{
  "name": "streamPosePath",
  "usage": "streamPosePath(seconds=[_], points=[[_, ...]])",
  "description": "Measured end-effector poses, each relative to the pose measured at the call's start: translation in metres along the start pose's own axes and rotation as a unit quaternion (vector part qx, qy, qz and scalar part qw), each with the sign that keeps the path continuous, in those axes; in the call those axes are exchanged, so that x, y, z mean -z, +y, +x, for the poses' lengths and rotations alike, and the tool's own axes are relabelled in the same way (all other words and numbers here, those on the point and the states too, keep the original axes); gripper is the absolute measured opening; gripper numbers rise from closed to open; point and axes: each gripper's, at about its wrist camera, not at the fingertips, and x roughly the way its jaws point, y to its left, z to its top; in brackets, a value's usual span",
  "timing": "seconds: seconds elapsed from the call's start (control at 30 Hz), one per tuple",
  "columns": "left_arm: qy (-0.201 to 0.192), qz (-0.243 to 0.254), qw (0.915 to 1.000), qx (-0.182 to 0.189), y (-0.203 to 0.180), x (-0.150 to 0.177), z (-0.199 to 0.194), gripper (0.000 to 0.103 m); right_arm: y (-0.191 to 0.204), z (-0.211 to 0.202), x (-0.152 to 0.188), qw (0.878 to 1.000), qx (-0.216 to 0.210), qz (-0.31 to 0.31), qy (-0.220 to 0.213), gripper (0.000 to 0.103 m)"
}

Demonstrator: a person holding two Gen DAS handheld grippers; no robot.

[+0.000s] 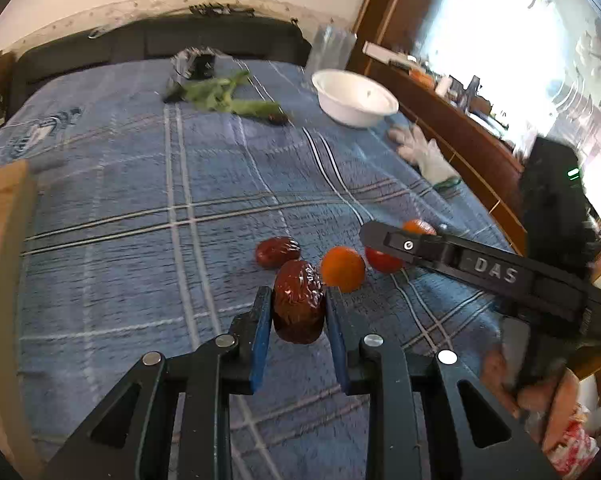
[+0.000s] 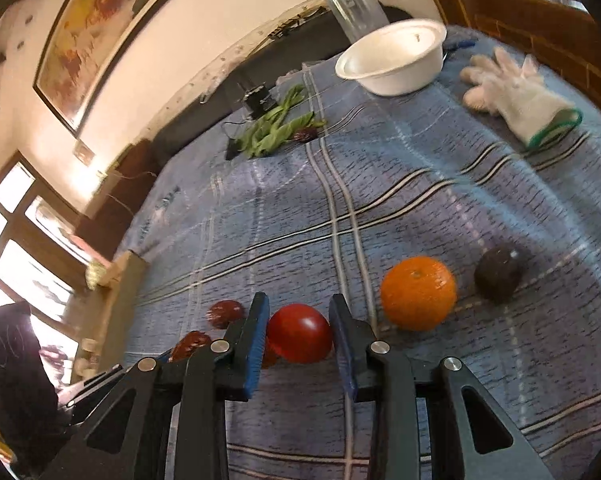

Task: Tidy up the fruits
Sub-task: 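Grasp a red date with the left tool while the right tool reaches the tomato, then carry the date and red tomato into the tray and open both tools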

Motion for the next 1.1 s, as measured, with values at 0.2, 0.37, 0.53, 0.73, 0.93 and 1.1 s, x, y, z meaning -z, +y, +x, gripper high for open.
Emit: streamPosePath(seconds=[0.2,0.37,0.53,0.73,0.93,1.1], points=[[-0.038,-0.023,0.9988,-0.023,0.031,0.007,-0.061,0.026,0.014,-0.005,0.002,0.998,-0.055,0.008,0.005,0.034],[-0.067,-0.055,0.9931,-0.079,0.084,0.01,-0.112,0.026,0.063,-0.013,0.008,0.997,-0.075,-0.031,0.016,0.034],[-0.068,-0.108,0.9817,-0.141,0.156,0.013,-0.145,0.026,0.133,-0.004,0.016,0.99,-0.108,-0.082,0.042,0.034],[-0.036,-0.176,0.9673,-0.179,0.239,0.013,-0.152,0.026,0.219,0.035,0.033,0.977,-0.134,-0.141,0.085,0.035],[-0.012,-0.209,0.9606,-0.183,0.279,0.009,-0.135,0.026,0.285,0.095,0.065,0.964,-0.102,-0.214,0.119,0.035],[0.003,-0.216,0.9582,-0.187,0.292,0.006,-0.12,0.026,0.305,0.137,0.088,0.955,-0.058,-0.256,0.135,0.035]])
